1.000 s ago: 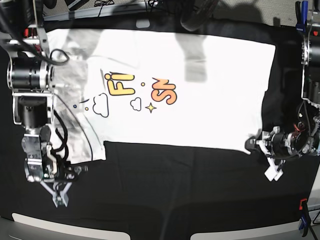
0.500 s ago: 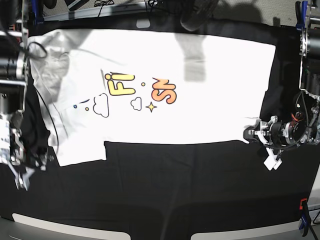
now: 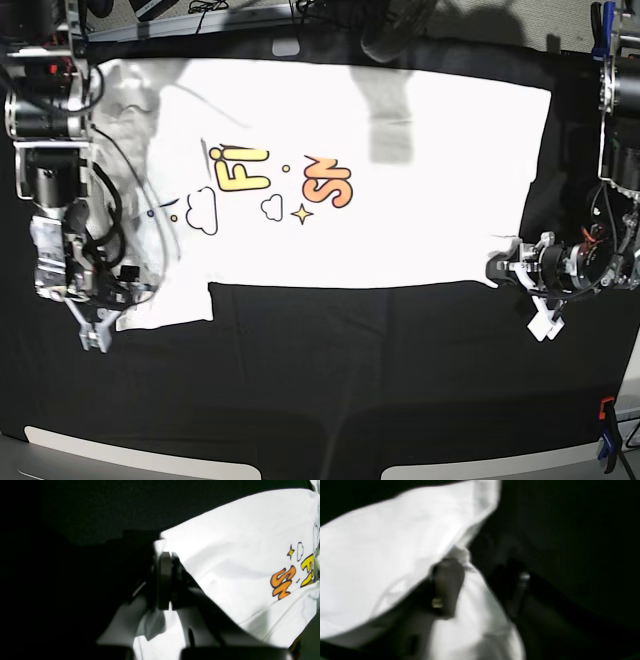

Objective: Layout the t-shirt on the table in an organized manner, then fold the t-shirt properly

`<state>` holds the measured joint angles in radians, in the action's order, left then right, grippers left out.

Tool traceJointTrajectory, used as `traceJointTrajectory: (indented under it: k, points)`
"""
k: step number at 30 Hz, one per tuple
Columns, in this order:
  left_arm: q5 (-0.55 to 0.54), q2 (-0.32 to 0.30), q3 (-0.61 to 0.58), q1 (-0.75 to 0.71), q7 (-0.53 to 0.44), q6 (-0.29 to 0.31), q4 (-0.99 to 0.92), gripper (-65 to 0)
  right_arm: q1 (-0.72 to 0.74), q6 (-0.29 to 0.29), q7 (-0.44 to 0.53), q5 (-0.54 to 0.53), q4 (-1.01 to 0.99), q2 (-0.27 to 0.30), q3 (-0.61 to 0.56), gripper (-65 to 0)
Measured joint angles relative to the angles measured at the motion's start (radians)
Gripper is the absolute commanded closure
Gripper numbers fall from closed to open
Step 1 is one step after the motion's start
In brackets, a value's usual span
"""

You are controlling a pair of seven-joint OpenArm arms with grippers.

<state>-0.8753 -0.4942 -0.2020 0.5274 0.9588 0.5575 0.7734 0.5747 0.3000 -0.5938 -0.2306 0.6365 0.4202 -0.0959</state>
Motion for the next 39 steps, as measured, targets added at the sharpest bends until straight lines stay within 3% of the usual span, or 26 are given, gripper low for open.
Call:
traceJointTrajectory:
  k: [2,9,23,25,26,29,30,34,39]
  points:
    - [0.000,0.000,0.000,0.000,0.000,0.000,0.000,0.0,0.006,0.007,-0.001,-0.004,0.002,-0.005,-0.002,0.0]
    - [-0.001,0.000,0.000,0.000,0.000,0.000,0.000,0.0,0.045,0.015,-0.016,0.074,0.006,-0.005,-0.005,0.0]
    - [0.000,0.000,0.000,0.000,0.000,0.000,0.000,0.0,0.152,0.015,-0.032,0.074,0.007,-0.001,-0.005,0.0]
    - [0.000,0.000,0.000,0.000,0.000,0.000,0.000,0.0,0.151,0.016,-0.037,0.113,0.007,0.007,-0.006,0.0]
    - [0.000,0.000,0.000,0.000,0.000,0.000,0.000,0.0,0.150,0.016,-0.038,0.143,0.007,0.013,-0.006,-5.4]
    - [0.001,0.000,0.000,0.000,0.000,0.000,0.000,0.0,0.148,0.019,-0.036,0.179,0.007,0.057,-0.006,-30.5]
    - [0.001,0.000,0.000,0.000,0.000,0.000,0.000,0.0,0.148,0.019,-0.035,0.177,0.007,0.077,-0.006,-35.3]
    - [0.000,0.000,0.000,0.000,0.000,0.000,0.000,0.0,0.148,0.015,-0.067,0.101,0.007,0.138,-0.006,-37.1]
    - [-0.004,0.000,0.000,0.009,0.023,0.000,0.000,0.0,0.139,0.016,-0.088,0.043,0.007,0.140,-0.006,-37.0]
